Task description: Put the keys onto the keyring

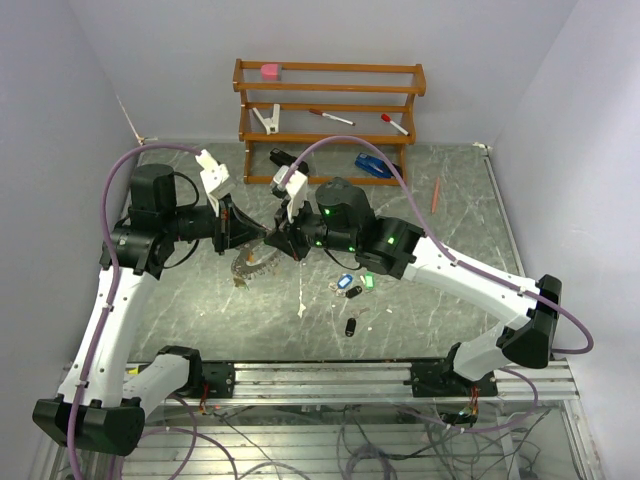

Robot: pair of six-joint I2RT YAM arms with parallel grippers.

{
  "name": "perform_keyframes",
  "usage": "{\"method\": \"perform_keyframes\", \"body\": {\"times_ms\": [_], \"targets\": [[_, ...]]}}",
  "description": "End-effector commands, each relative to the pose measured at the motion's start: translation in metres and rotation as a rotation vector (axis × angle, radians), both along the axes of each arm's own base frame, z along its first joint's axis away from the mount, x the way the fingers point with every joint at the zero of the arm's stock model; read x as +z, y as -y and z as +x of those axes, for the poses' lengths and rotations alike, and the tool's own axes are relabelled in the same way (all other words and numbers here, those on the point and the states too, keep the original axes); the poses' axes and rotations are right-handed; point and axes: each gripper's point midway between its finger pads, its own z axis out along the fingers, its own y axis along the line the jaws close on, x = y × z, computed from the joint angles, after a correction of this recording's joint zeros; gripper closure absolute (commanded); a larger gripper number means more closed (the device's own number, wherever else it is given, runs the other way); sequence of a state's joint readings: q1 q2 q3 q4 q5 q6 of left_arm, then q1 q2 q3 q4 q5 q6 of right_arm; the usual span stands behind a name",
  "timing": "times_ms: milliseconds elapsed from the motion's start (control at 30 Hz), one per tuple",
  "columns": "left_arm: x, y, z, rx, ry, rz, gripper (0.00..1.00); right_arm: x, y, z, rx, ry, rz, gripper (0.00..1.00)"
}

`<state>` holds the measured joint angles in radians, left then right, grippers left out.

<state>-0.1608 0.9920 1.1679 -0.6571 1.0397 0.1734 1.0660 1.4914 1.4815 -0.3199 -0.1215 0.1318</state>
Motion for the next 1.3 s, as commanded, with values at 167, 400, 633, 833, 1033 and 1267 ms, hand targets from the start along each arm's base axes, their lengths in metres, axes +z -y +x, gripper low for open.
{"method": "perform_keyframes", "body": {"times_ms": [167,400,633,833,1033,1267], "targets": [[0.015,0.002,-0.007,-0.031,0.041,-0.024,0.93,0.026,0.013,-0.008,0.026,0.047,0.018,1.00],[0.014,0.001,-0.005,-0.023,0.040,-0.019,0.93,0.029,0.038,-0.004,-0.056,0.056,-0.046,0.47],[0.018,0.002,-0.006,-0.031,0.039,-0.027,0.93,0.022,0.026,0.003,-0.048,0.064,-0.052,0.52],[0.019,0.002,-0.005,-0.029,0.040,-0.029,0.93,0.022,0.014,0.004,-0.020,0.062,-0.039,0.65],[0.019,0.003,-0.004,-0.027,0.036,-0.030,0.93,0.021,0.006,0.004,-0.010,0.048,-0.032,0.72],[0.018,0.002,-0.005,-0.026,0.037,-0.028,0.93,0.020,-0.002,0.008,-0.005,0.044,-0.024,0.85]]}}
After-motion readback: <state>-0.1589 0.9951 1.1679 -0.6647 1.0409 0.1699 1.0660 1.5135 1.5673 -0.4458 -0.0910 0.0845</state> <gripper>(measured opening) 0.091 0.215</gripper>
